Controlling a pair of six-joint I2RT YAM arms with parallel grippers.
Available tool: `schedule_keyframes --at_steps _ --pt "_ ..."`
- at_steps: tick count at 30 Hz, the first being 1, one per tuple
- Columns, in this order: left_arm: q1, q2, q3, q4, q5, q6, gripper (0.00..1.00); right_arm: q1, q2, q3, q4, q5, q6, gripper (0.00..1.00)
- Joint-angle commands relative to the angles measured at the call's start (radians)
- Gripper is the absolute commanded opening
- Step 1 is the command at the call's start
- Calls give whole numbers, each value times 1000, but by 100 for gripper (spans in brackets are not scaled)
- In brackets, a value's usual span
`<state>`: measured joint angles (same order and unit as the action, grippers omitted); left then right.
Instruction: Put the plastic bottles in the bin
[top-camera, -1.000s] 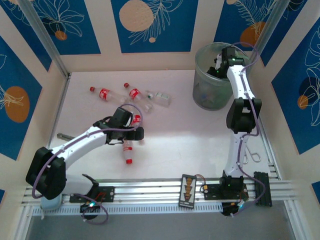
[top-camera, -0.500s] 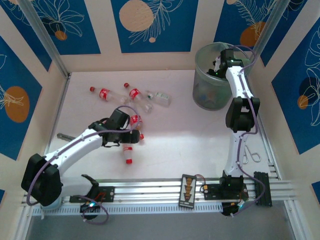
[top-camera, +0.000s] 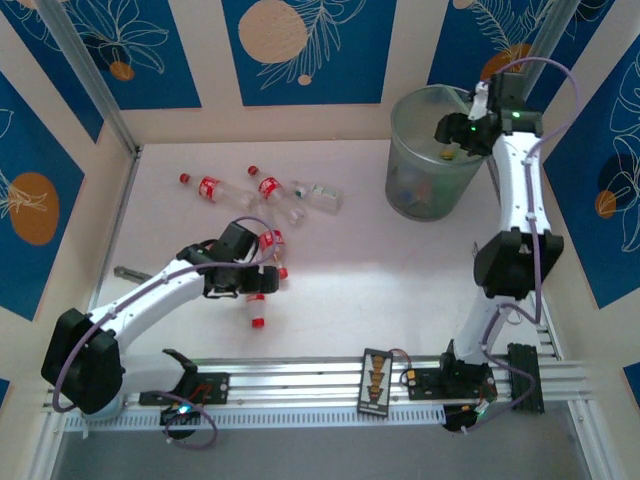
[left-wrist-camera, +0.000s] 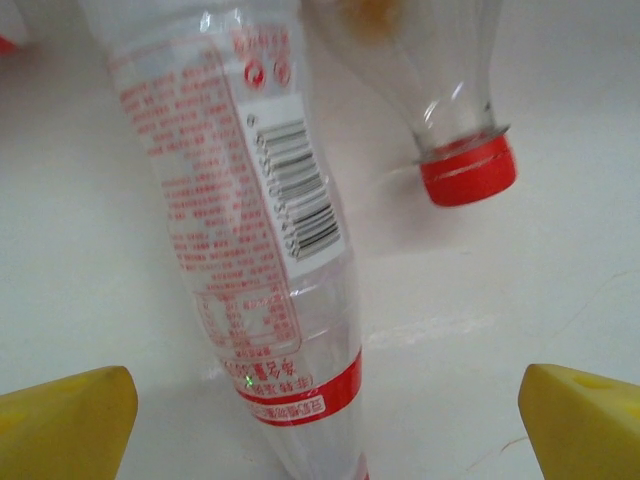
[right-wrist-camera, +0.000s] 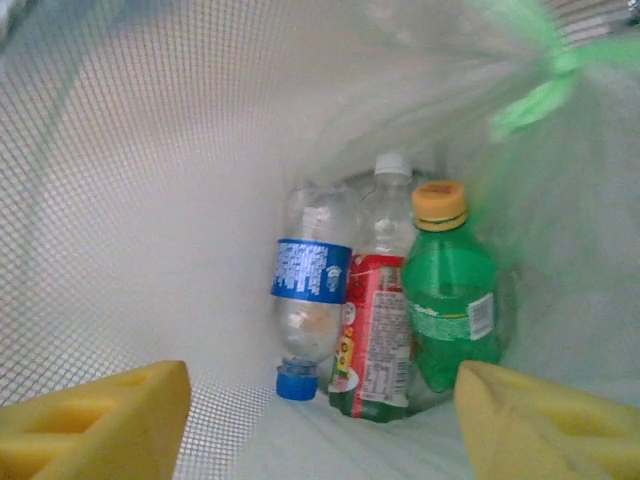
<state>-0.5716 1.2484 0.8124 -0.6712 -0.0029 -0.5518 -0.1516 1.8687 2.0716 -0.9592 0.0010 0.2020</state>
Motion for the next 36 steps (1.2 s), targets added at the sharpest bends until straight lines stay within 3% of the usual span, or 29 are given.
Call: schedule_keyframes --at_steps 1,4,9,19,25,36 --pt "-8 -5 -34 -30 19 -44 98 -51 -118 -131 116 -244 88 75" --pt "-21 7 -55 -16 14 -66 98 -65 -187 -212 195 -431 154 75" --pt "-25 27 -96 68 12 -93 95 -33 -294 -351 332 -556 239 75" --pt "-27 103 -126 167 -27 -97 84 129 -427 -487 360 -438 165 75" --pt "-27 121 -148 228 -52 -102 69 237 -486 -614 385 -403 142 74" --pt "-26 61 -103 191 -25 -52 49 434 -446 -801 477 -382 209 74"
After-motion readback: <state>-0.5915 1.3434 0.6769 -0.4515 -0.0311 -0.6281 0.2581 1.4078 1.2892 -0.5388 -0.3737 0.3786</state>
